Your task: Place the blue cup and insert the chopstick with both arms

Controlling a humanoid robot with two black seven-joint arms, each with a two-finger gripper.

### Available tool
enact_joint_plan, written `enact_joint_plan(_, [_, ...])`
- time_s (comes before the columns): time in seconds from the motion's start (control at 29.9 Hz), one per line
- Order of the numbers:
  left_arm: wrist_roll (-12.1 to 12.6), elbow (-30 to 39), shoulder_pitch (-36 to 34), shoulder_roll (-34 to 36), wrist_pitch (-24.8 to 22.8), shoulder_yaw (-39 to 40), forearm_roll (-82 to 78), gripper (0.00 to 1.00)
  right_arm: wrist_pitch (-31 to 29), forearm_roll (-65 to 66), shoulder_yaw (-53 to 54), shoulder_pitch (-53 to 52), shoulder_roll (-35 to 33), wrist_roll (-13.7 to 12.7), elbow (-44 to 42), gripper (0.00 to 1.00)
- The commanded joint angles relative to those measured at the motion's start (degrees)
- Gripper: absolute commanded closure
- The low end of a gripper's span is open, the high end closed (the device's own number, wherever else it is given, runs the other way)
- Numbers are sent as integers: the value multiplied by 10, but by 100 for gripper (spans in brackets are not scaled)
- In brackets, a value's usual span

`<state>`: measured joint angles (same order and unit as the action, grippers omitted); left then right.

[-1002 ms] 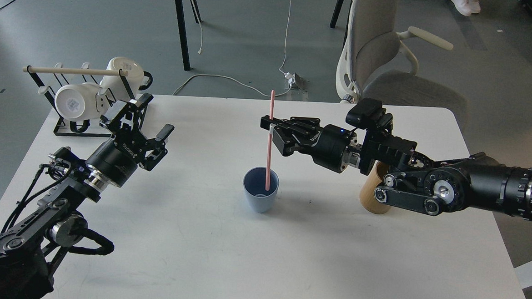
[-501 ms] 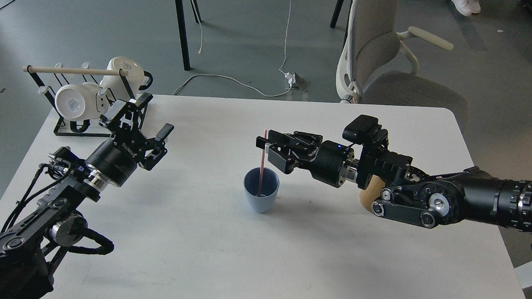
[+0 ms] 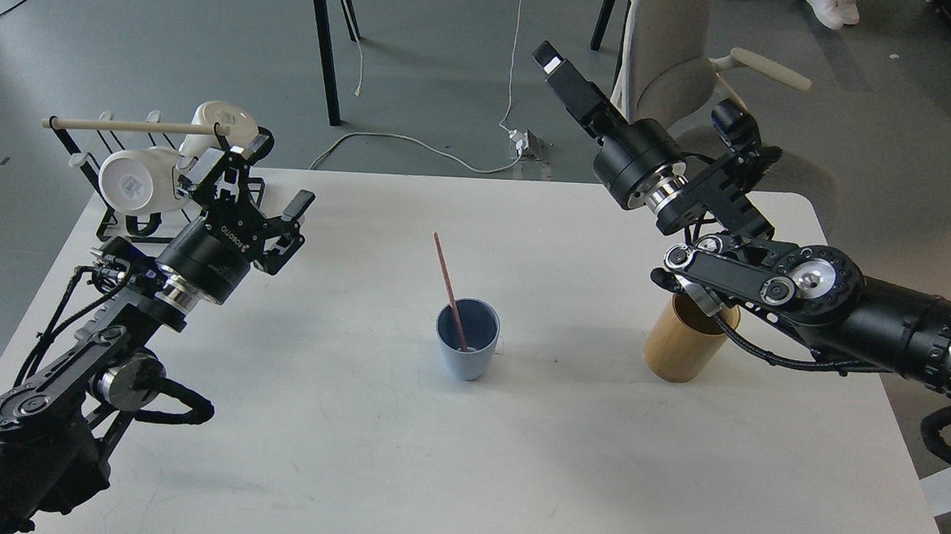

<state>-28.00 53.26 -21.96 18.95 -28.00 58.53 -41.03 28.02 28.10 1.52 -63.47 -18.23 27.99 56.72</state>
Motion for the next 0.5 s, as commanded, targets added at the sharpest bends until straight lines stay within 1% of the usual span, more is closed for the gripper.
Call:
enact_joint_plan(0.0, [0, 0, -33, 23, 0, 0, 28, 5, -59, -80, 73, 36, -68, 0, 71, 1])
enact_joint_plan(0.1, [0, 0, -48, 44, 0, 3, 59, 5, -157, -101, 145, 88, -95, 0, 112, 1])
enact_joint_plan(0.13, [0, 0, -58, 48, 0, 2, 71, 5, -183, -101, 171, 105, -95, 0, 114, 1])
enact_joint_plan(0.17, [0, 0, -68, 50, 0, 0, 81, 5, -197, -101, 189, 118, -90, 0, 112, 1])
enact_joint_plan(0.2, [0, 0, -73, 55, 0, 0, 88, 5, -208, -101, 210, 129, -88, 0, 111, 1])
enact_joint_plan(0.3, [0, 0, -75, 61, 0, 0, 91, 5, -211, -105, 262, 160, -80, 0, 112, 1])
enact_joint_plan(0.47, [0, 0, -75, 56, 0, 0, 92, 3, -210, -106, 328, 196, -35, 0, 110, 1])
